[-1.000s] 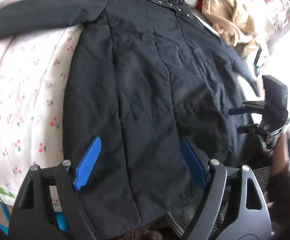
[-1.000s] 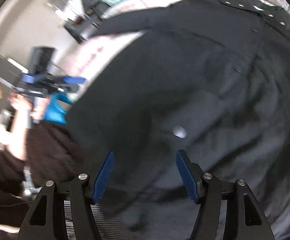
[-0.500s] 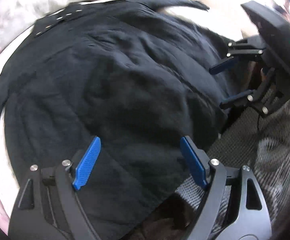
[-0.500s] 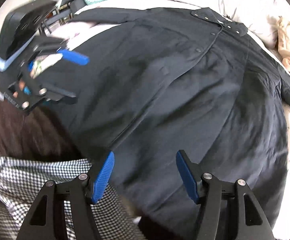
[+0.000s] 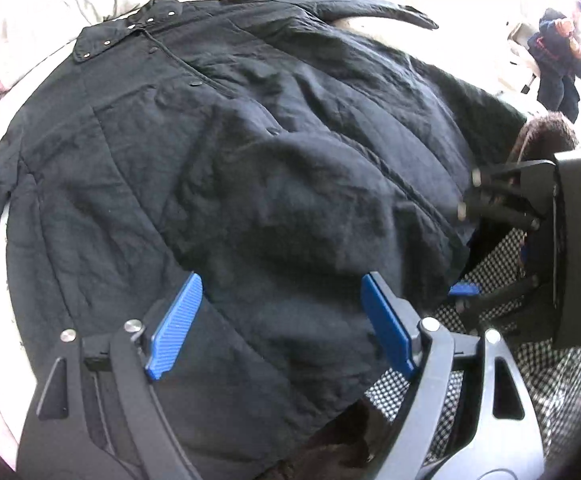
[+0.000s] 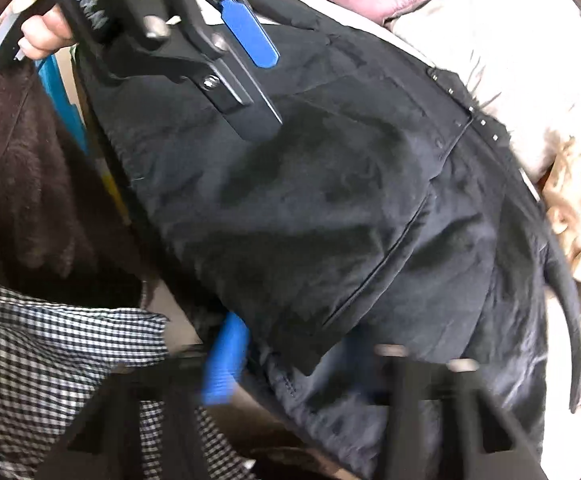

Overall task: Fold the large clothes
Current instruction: 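Lift the hem with both grippers and fold it toward the collar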

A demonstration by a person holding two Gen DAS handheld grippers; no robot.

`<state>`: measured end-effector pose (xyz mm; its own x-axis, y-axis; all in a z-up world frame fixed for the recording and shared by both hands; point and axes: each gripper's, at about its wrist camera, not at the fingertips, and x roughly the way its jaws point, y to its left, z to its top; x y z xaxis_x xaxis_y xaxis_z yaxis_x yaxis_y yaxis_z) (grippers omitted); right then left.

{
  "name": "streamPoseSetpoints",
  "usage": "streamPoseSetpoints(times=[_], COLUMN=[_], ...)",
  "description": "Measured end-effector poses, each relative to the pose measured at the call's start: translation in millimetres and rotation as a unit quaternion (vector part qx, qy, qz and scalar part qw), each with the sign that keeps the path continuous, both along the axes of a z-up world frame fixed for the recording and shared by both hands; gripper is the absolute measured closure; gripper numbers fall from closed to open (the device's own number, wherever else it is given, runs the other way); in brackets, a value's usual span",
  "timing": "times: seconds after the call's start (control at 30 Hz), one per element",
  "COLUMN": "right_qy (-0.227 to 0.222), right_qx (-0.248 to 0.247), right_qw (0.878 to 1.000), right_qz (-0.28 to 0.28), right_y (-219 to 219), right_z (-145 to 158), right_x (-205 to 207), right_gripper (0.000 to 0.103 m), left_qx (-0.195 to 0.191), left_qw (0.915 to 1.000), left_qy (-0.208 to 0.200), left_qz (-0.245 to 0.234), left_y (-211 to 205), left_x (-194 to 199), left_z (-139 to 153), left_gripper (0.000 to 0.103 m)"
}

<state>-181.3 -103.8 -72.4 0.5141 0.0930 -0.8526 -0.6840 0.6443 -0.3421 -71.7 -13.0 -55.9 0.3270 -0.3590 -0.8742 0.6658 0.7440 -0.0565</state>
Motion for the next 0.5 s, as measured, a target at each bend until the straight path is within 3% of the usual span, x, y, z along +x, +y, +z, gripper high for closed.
streamPoseSetpoints(times=[0.07,0.2,0.33,0.4,0.5], right_qy=[-0.014,-0.038,-0.051,-0.052,-0.046], right_qx=[0.001,0.04,0.088,0.113,0.143], right_qw=[1.0,0.998,0.993,0.989,0.985], right_qz=[-0.004,-0.025,-0.066,-0.079,-0.088], right_y=[-5,-28,-58,-69,-77], right_z=[11,51,93,110,125], right_x=[-2,-2,6,11,15], right_gripper=[0.094,0.096,0.096,0.096,0.096], left_qx=[-0.007,-0.032,-0.051,-0.039,0.012], left_qw=[0.9999,0.9995,0.998,0.9967,0.9919], left_qy=[-0.005,-0.006,0.02,0.042,0.086], left_qz=[0.008,0.003,-0.031,-0.057,-0.093], left_y=[-1,-6,-19,-28,-44], left_x=[3,8,9,4,-6], left_z=[1,6,5,-3,-29], left_gripper=[0.021,0.026,0.027,0.027,0.027])
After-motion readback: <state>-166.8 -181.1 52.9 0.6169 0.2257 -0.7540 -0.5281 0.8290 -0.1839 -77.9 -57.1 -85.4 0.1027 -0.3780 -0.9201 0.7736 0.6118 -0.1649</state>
